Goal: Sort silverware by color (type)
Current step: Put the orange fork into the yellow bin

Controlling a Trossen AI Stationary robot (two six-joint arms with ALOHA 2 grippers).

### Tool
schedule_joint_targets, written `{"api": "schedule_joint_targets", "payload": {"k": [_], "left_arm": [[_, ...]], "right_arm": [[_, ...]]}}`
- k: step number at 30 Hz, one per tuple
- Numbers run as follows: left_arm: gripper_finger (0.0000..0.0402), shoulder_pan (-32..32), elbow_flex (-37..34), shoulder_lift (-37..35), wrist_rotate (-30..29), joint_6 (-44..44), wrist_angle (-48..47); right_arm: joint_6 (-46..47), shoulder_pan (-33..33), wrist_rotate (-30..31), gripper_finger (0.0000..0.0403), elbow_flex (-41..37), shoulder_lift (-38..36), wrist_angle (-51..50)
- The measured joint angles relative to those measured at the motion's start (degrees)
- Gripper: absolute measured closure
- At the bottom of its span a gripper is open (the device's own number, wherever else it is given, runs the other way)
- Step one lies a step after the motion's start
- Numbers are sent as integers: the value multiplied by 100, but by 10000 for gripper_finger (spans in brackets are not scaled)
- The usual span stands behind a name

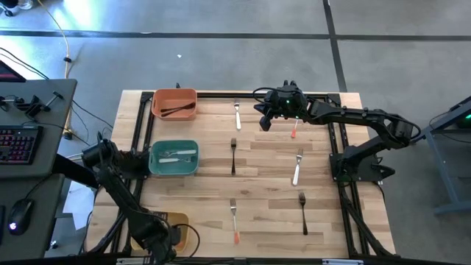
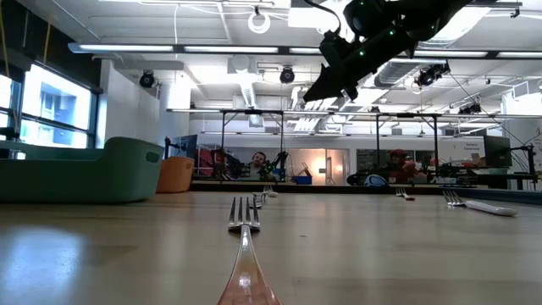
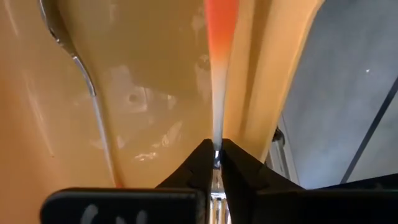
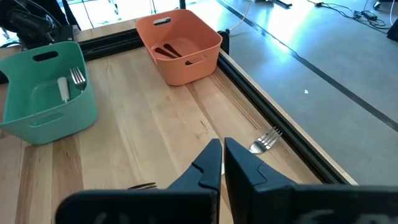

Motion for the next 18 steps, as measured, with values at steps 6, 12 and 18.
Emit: {"api": "schedule_joint_targets", "payload": {"k": [6, 12, 18], "left_arm": [[338, 3, 0, -1, 216, -7, -142], [340, 3, 11, -283, 254, 235, -439], [393, 12, 15, -1238, -323, 148, -1019]], "right_arm": [[-2, -1, 0, 403, 0, 0, 2], [-116, 0, 2, 403, 0, 0, 2], [-153, 0, 2, 403, 0, 0, 37]]}}
